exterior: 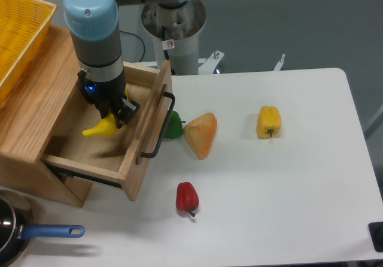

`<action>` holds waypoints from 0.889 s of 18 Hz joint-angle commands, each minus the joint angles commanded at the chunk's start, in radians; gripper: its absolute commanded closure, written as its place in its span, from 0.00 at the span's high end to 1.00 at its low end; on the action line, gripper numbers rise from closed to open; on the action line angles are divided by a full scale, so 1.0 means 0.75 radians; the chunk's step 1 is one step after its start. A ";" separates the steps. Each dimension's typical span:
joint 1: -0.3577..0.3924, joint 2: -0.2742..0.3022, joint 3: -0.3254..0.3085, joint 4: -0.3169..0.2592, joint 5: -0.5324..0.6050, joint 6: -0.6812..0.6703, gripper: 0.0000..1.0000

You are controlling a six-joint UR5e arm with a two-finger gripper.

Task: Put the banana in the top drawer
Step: 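Lower the banana down into the drawer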

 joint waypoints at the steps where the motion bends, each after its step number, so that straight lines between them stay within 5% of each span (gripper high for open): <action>1: 0.002 0.000 0.000 0.000 0.000 0.000 0.42; 16: 0.025 -0.008 0.006 0.006 0.002 0.018 0.42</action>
